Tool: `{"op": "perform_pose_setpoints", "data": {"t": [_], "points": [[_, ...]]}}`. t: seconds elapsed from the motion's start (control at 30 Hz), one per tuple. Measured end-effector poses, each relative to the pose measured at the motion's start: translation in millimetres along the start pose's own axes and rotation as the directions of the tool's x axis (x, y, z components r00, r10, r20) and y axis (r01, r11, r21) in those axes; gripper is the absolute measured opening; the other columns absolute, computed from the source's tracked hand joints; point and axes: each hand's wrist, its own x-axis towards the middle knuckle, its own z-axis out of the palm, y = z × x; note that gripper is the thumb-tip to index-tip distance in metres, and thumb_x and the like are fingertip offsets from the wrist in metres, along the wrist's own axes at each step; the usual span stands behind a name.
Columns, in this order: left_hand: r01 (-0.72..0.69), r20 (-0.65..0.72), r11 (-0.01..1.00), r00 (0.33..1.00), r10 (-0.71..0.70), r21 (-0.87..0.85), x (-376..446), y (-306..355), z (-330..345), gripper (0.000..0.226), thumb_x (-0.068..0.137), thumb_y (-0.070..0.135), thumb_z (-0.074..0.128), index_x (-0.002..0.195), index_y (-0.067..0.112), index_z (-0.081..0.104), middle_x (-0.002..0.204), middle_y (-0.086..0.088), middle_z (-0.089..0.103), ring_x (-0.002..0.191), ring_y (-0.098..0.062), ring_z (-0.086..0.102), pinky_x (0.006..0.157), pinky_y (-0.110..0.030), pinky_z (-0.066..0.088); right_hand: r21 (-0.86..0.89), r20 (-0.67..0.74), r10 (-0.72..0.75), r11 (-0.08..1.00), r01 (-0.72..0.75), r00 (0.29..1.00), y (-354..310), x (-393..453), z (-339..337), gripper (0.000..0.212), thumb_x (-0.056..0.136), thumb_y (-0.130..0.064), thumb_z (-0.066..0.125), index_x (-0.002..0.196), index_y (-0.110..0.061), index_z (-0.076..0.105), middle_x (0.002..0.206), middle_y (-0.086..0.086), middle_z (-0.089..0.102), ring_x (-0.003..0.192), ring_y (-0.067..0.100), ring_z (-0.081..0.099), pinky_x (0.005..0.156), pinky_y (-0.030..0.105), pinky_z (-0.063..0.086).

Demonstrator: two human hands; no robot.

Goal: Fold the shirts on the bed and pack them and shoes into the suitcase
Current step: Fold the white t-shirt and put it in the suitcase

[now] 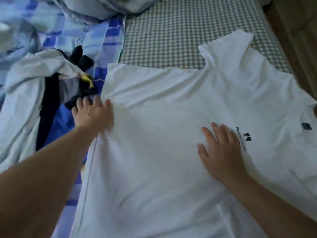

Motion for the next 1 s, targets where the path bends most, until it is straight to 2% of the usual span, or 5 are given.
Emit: {"op": "perform_pose_setpoints", "data": {"t": [0.27,0.57,0.7,0.8,1.0], "points": [[-0.538,-0.148,0.839,0.826,0.544,0.083,109,66,-39,0.054,0.104,0.015,0.04,0.157,0.017,0.03,0.158,-0.008,0.037,0.142,-0.034,0.032,0.112,-0.054,0.028,-0.041,0.01,0.042,0.998,-0.041,0.999,-21,102,12,0.066,0.103,-0.047,0.023,0.158,-0.01,0.026,0.164,0.017,0.024,0.152,0.036,0.019,0.123,0.051,0.021],[-0.135,-0.092,0.991,0.987,0.133,-0.017,169,45,-37,0.036,0.1,0.027,0.051,0.126,0.002,0.053,0.13,-0.026,0.05,0.124,-0.045,0.045,0.1,-0.055,0.042,-0.078,0.043,0.086,0.994,-0.083,0.995,-19,104,29,0.067,0.102,-0.052,0.022,0.158,-0.017,0.031,0.165,0.015,0.023,0.152,0.034,0.021,0.122,0.051,0.024],[-0.456,-0.299,0.89,0.85,0.434,-0.005,115,84,-30,0.047,0.098,0.026,0.053,0.141,0.009,0.046,0.151,-0.023,0.035,0.14,-0.042,0.03,0.115,-0.056,0.027,-0.039,0.123,0.155,0.988,-0.151,0.98,-30,119,4,0.072,0.094,-0.058,0.021,0.156,-0.024,0.034,0.164,0.009,0.024,0.15,0.032,0.021,0.12,0.049,0.023],[-0.688,-0.121,0.725,0.72,0.683,-0.001,50,120,1,0.062,0.104,0.054,0.026,0.16,0.032,0.017,0.17,-0.008,0.005,0.156,-0.031,-0.003,0.126,-0.053,0.001,-0.046,0.127,0.034,0.999,-0.029,0.991,-30,157,-7,0.068,0.099,-0.056,0.017,0.157,-0.025,0.031,0.167,0.008,0.019,0.153,0.03,0.013,0.124,0.048,0.015],[-0.53,0.003,0.847,0.847,0.531,-0.037,50,125,46,0.068,0.094,0.074,0.001,0.154,0.049,-0.018,0.167,0.004,-0.024,0.151,-0.031,-0.028,0.118,-0.065,-0.015,-0.163,0.366,0.257,0.964,-0.21,0.895,40,244,-2,0.063,0.102,-0.061,0.008,0.16,-0.039,-0.005,0.169,-0.004,-0.015,0.155,0.022,-0.013,0.124,0.048,-0.006]]}}
